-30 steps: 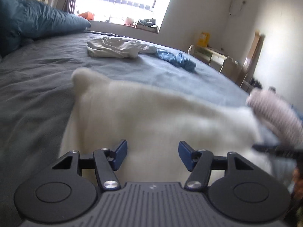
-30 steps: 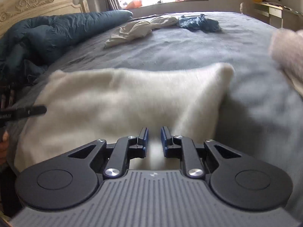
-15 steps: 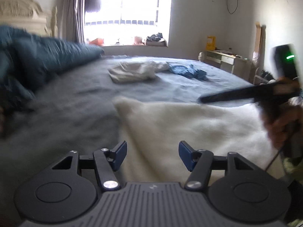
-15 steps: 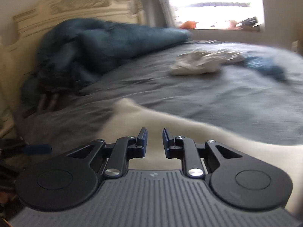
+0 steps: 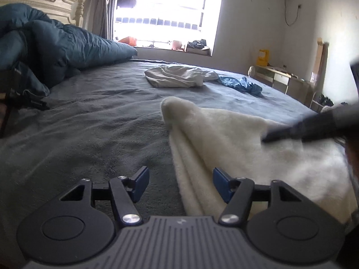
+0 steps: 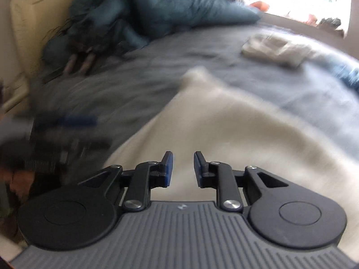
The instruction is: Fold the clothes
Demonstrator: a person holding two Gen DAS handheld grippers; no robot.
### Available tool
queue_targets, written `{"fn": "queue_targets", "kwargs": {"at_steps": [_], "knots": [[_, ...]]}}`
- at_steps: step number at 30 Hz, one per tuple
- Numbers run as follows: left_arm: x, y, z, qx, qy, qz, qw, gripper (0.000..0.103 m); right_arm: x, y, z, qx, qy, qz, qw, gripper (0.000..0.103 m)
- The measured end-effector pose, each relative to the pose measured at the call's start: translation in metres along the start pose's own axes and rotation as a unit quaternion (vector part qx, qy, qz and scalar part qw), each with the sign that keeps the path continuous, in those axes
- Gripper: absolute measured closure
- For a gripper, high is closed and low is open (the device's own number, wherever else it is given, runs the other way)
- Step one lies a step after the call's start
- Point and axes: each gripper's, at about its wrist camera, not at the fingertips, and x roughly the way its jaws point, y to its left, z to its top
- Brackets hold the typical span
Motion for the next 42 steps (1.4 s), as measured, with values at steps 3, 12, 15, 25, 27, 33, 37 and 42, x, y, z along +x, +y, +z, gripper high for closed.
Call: {"fn": "queue_targets", "kwargs": {"at_steps": [3,12,15,25,27,33,37,42], "knots": [[0.006,0.007,-0.004,-0.013,-0.007,-0.005,0.9999,0.039,0.013,-0.007,0.034,0.018,-0.025,-0.021,0.999,0.065],[0.011,0.042,-0.010,-0.038,-0.016,0.012,0.9991,0.039,0.124,0.043,0.078,-0.103,0.018,-0.078,0.991,0.043],[0.017,0.052,-0.008,-0.038,-0.024,0.011,0.9989,0.039,0.141,0.042,0.079,-0.124,0.041,-0.103,0.986,0.044],[0.090,0.065,0.049,0.014,-0.046,-0.045,0.9978,0.039,0.108,0.013,0.085,-0.076,0.014,-0.080,0.994,0.082],[0.112,0.066,0.062,0.009,-0.038,-0.076,0.9963,0.040,0.101,0.007,0.087,-0.067,0.008,-0.076,0.995,0.082],[0.161,0.063,0.089,-0.023,-0.023,-0.140,0.9897,0.042,0.083,-0.008,0.089,-0.045,-0.008,-0.059,0.997,0.083],[0.194,0.046,0.085,0.006,-0.002,-0.098,0.9952,0.041,0.075,-0.015,0.087,-0.039,-0.015,-0.041,0.998,0.086],[0.192,0.046,0.080,0.012,-0.002,-0.101,0.9948,0.045,0.080,-0.024,0.084,-0.028,-0.009,-0.033,0.999,0.088]]}}
